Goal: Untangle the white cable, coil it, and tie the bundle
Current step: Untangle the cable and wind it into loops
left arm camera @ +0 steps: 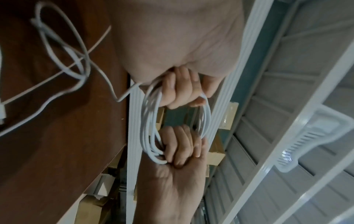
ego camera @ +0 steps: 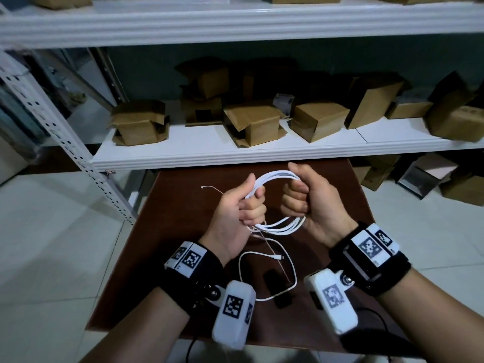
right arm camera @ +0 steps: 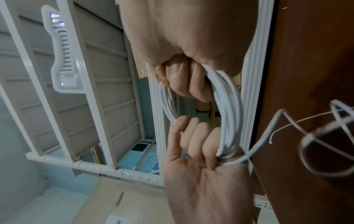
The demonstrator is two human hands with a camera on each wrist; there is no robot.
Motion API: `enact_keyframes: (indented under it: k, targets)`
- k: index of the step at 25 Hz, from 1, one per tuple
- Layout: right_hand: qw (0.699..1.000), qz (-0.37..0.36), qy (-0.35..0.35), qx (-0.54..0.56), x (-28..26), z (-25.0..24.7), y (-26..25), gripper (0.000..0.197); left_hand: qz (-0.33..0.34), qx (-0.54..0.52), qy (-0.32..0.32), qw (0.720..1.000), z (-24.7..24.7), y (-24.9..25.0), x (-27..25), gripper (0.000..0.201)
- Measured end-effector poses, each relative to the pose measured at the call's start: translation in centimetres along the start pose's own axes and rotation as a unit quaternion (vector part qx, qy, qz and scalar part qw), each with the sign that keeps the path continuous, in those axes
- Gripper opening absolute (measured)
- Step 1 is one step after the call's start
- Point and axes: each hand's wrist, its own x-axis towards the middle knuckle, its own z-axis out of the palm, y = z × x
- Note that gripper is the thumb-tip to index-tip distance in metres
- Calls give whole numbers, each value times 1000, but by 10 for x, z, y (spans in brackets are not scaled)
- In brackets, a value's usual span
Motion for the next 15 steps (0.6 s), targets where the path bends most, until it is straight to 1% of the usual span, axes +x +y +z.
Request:
enact_keyframes:
  k: [3,6,8,10,13,15]
  targets:
    - [996,48,-69,2,-3,0,1,50,74,92,35,992,1,8,2,39]
    - [988,72,-125,-52,-7,-3,-6,39,110,162,30,980,0,13,-1,39]
    - [982,77,-150,-85,-11,-6,-13,34,105,204,19,973,0,13,-3,40]
    - [972,79,-182,-129,-15,-11,-20,36,87,236,-3,968,0,16,-4,39]
    - [940,104,-247,-210,-19,-17,-29,48,56,260,-42,963,-1,24,-6,39]
    - [921,125,-290,-228,-17,-22,-34,57,36,263,-61,962,-1,28,-8,39]
